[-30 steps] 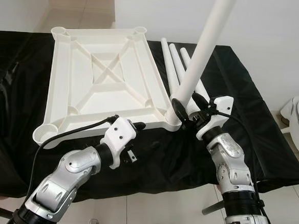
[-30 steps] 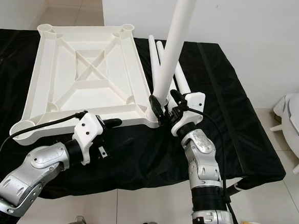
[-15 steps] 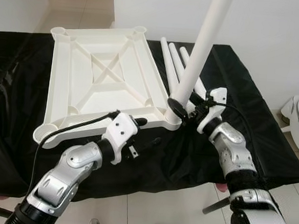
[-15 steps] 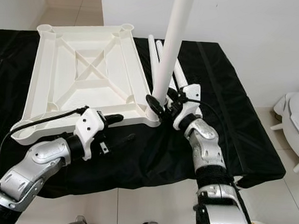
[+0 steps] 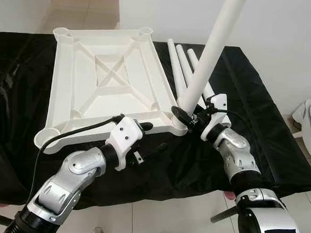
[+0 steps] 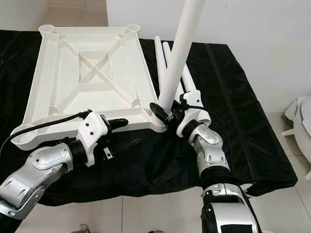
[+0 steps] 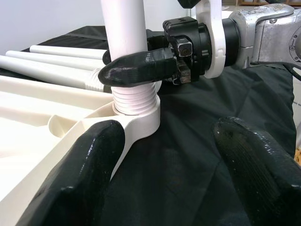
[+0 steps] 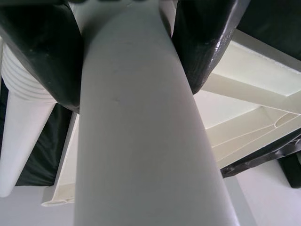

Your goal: Building children table

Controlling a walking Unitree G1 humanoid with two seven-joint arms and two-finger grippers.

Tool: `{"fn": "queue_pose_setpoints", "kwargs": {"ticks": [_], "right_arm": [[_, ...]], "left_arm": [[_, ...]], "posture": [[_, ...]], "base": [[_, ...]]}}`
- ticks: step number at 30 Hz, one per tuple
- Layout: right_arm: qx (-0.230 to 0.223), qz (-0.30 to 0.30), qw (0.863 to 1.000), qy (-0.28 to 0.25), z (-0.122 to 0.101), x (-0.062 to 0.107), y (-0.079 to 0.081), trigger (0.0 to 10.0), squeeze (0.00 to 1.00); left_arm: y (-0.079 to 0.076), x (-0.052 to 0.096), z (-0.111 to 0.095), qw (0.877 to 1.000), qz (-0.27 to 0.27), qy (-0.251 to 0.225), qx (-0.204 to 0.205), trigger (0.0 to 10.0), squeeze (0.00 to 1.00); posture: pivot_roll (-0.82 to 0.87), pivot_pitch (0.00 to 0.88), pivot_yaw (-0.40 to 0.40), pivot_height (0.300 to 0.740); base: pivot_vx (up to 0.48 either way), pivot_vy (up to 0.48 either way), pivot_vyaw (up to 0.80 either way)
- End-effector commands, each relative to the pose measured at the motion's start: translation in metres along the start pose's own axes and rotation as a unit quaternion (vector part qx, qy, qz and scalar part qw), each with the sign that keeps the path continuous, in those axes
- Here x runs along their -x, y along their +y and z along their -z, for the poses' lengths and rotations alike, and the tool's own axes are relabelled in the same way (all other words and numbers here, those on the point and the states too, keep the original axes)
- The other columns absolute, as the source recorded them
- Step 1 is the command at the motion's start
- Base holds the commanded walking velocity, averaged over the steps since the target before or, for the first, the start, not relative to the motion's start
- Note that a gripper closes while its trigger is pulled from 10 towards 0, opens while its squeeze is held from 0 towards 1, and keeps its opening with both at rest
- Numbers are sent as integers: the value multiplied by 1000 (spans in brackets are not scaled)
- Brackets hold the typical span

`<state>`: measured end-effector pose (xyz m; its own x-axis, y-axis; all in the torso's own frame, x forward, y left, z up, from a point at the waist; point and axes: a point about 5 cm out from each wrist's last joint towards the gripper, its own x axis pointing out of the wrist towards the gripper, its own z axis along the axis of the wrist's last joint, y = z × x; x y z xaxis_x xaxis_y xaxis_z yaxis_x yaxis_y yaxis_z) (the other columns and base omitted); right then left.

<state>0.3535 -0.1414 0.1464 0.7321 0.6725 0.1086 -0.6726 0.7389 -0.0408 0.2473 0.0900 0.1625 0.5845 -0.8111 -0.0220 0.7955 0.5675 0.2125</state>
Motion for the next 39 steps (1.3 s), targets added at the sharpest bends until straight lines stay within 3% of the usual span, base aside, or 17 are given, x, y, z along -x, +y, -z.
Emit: {"fn": "queue_pose_setpoints", "kwargs": {"ticks": [1, 10, 13, 15, 17, 20, 22, 23, 25, 39], "right_arm": [[-21, 8, 1000, -22, -1, 1, 2, 0, 0], [-42, 48, 997, -47, 1, 7, 17, 0, 0], [-55, 76, 994, -50, 5, 9, 33, 0, 0], [-73, 126, 988, -54, 8, 11, 44, 0, 0], [-73, 126, 988, -54, 8, 11, 44, 0, 0], [-91, 190, 976, -52, 10, 13, 45, 0, 0], [-91, 190, 976, -52, 10, 13, 45, 0, 0], [-93, 246, 963, -51, 10, 15, 43, 0, 0], [-89, 272, 957, -53, 9, 17, 41, 0, 0], [-79, 325, 942, -23, 9, 25, 43, 0, 0]], "left_arm": [[-3, 0, -2, 1000, 28, 1, -4, 10000, 0], [-4, 0, -1, 1000, 30, 0, -2, 10000, 0], [-6, -1, -1, 999, 34, 0, 1, 10000, 0], [-7, -2, 0, 999, 38, -1, 2, 10000, 0], [-7, -2, 0, 999, 38, -1, 2, 10000, 0], [-7, -3, 0, 999, 41, -1, 2, 10000, 0], [-7, -3, 0, 999, 41, -1, 2, 10000, 0], [-8, -5, 0, 999, 48, -2, 1, 10000, 0], [-8, -6, 0, 999, 51, -3, 1, 10000, 0], [-10, -5, 1, 999, 54, -1, 1, 10000, 0]], "posture": [[3, 62, -11, 740], [-10, 69, -13, 740], [-15, 69, -13, 740], [-19, 68, -13, 740], [-19, 68, -13, 740], [-33, 64, -8, 740], [-33, 64, -8, 740], [-41, 60, -3, 740], [-41, 58, -3, 740], [-37, 55, -4, 740]], "base": [[0, 0, 0], [0, 0, 0], [0, 0, 0], [0, 0, 0], [0, 0, 0], [0, 0, 0], [0, 0, 0], [0, 0, 0], [0, 0, 0], [0, 0, 0]]}}
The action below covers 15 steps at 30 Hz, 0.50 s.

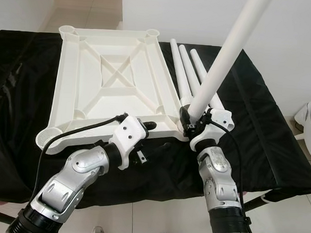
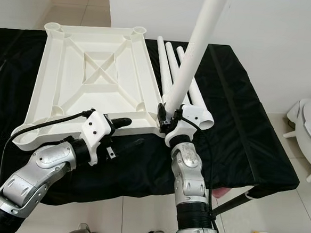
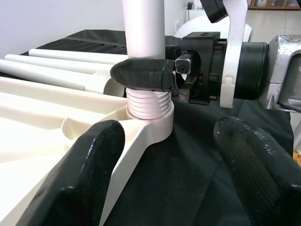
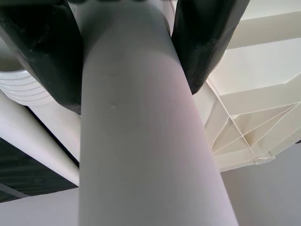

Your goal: Building children table

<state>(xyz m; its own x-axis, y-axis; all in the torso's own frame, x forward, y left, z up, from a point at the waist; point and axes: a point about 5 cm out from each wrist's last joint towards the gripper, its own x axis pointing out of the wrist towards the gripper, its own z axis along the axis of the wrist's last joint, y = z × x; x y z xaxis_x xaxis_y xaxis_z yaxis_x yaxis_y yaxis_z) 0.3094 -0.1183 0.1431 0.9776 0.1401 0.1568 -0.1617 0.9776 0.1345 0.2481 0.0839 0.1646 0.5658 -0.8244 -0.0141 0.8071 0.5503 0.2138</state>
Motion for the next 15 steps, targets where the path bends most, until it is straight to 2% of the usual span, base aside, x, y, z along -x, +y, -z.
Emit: {"fn": "queue_pose_setpoints", "kwargs": {"ticks": [1, 2, 5, 6, 7, 13, 14, 15], "right_arm": [[-23, 30, 999, 27, 9, 6, -6, 8941, 0], [-18, 23, 999, 33, 10, 6, -4, 10000, 0], [-15, 20, 999, 37, 11, 6, -2, 10000, 0], [-14, 13, 999, 39, 11, 7, -1, 10000, 690], [-20, 6, 999, 37, 11, 8, 0, 10000, 1000], [-21, -26, 999, 30, 8, 9, 3, 10000, 1000], [-7, -76, 997, 27, 2, 9, -1, 10000, 0], [-7, -76, 997, 27, 2, 9, -1, 10000, 0]], "left_arm": [[-7, 0, 3, 999, 44, 6, 2, 10000, 0], [-8, 1, 4, 999, 44, 6, 2, 10000, 0], [-8, 1, 4, 999, 43, 6, 2, 10000, 0], [-8, 1, 4, 999, 43, 7, 3, 10000, 0], [-8, 1, 4, 999, 42, 7, 3, 10000, 0], [-8, 0, 4, 999, 41, 7, 3, 10000, 0], [-8, 0, 4, 999, 40, 6, 5, 10000, 0], [-8, 0, 4, 999, 40, 6, 5, 10000, 0]], "posture": [[-36, 56, -5, 740], [-36, 59, -7, 740], [-36, 60, -7, 740], [-35, 61, -8, 740], [-35, 63, -8, 740], [-37, 67, -10, 740], [-39, 70, -7, 740], [-39, 70, -7, 740]], "base": [[0, 0, 0], [0, 0, 0], [0, 0, 0], [0, 0, 0], [0, 0, 0], [0, 0, 0], [0, 0, 0], [0, 0, 0]]}}
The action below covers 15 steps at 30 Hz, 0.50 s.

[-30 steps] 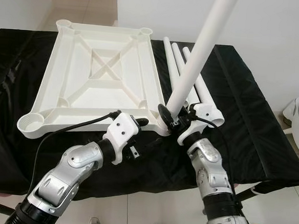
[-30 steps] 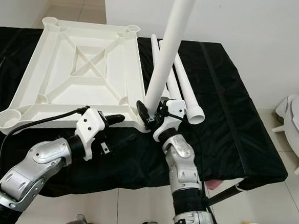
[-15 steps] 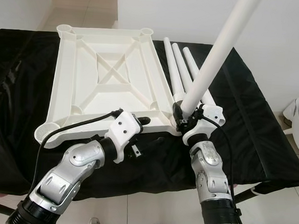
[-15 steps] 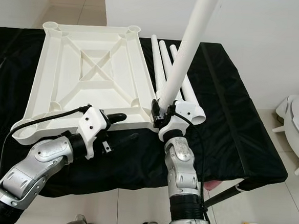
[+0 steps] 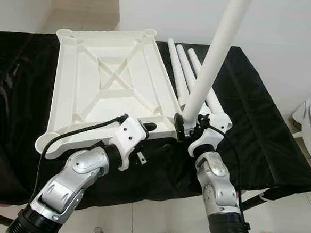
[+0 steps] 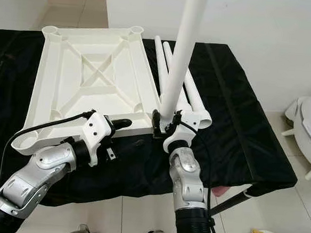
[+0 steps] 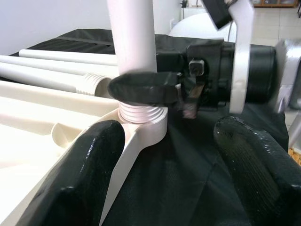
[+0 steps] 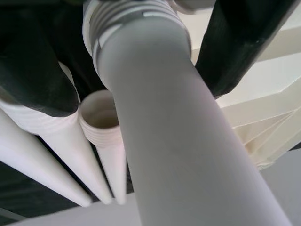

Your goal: Building children table

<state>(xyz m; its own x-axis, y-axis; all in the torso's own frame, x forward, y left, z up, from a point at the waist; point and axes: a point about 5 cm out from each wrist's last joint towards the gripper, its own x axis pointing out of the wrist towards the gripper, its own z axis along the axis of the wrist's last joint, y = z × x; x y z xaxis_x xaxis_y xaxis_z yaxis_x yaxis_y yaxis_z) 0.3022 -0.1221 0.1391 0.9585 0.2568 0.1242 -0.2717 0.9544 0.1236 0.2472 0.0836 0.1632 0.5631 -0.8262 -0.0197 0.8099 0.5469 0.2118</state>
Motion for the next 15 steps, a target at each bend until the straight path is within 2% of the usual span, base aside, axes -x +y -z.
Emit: {"fn": "queue_pose_setpoints", "kwargs": {"ticks": [1, 3, 7, 8, 15], "right_arm": [[-5, -20, 1000, 3, 0, 1, 2, 10000, 0], [21, -67, 998, -2, -8, 2, -4, 10000, 0], [40, -98, 994, -5, -13, 1, -12, 10000, 0], [58, -131, 990, -5, -17, -3, -22, 10000, 0], [66, -167, 984, 6, -20, -14, -33, 10000, 0]], "left_arm": [[-6, 0, 3, 999, 38, 4, 4, 10000, 0], [-6, -1, 2, 999, 38, 3, 4, 10000, 0], [-5, -1, 2, 999, 38, 2, 4, 10000, 0], [-4, -2, 1, 999, 37, 1, 3, 10000, 0], [-3, -4, 0, 999, 39, -1, 2, 10000, 0]], "posture": [[-39, 70, -7, 740], [-45, 76, -4, 740], [-45, 76, -4, 740], [-50, 77, 3, 740], [-49, 77, 8, 740]], "base": [[0, 0, 0], [0, 0, 0], [0, 0, 0], [0, 0, 0], [0, 0, 0]]}}
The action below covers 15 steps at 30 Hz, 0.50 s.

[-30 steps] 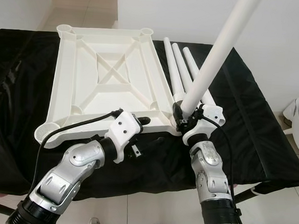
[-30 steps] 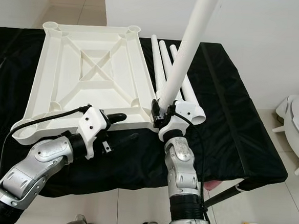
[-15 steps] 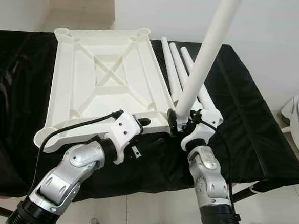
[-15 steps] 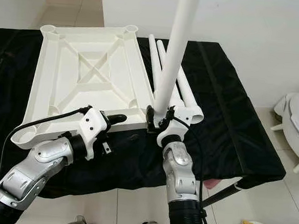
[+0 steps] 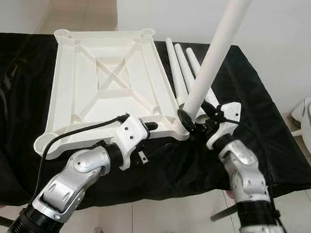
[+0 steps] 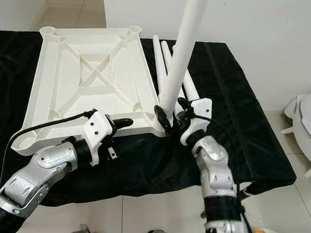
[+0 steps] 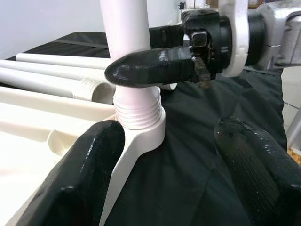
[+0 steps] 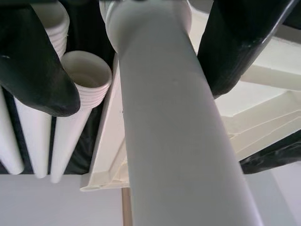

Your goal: Building children table

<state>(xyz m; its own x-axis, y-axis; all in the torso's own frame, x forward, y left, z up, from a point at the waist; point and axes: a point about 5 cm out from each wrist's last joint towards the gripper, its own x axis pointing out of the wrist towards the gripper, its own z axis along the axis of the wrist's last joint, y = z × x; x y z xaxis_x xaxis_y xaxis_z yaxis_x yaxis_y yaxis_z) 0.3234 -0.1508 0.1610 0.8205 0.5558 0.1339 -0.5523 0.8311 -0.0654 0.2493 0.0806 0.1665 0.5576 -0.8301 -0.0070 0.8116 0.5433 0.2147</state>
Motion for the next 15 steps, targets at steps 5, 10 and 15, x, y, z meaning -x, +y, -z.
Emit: {"fn": "queue_pose_setpoints", "kwargs": {"ticks": [5, 10, 15], "right_arm": [[3, -20, 1000, 6, 4, -2, -6, 8863, 0], [-4, -45, 999, 20, 9, -4, -10, 0, 0], [-8, -64, 998, 23, 12, -3, -8, 0, 0]], "left_arm": [[-4, -1, 3, 999, 37, 5, 2, 10000, 0], [-3, -1, 2, 999, 34, 4, 1, 10000, 0], [-3, 0, 2, 1000, 29, 4, 2, 10000, 0]], "posture": [[-43, 75, 8, 740], [-37, 76, 4, 740], [-29, 75, -2, 740]], "base": [[0, 0, 0], [0, 0, 0], [0, 0, 0]]}}
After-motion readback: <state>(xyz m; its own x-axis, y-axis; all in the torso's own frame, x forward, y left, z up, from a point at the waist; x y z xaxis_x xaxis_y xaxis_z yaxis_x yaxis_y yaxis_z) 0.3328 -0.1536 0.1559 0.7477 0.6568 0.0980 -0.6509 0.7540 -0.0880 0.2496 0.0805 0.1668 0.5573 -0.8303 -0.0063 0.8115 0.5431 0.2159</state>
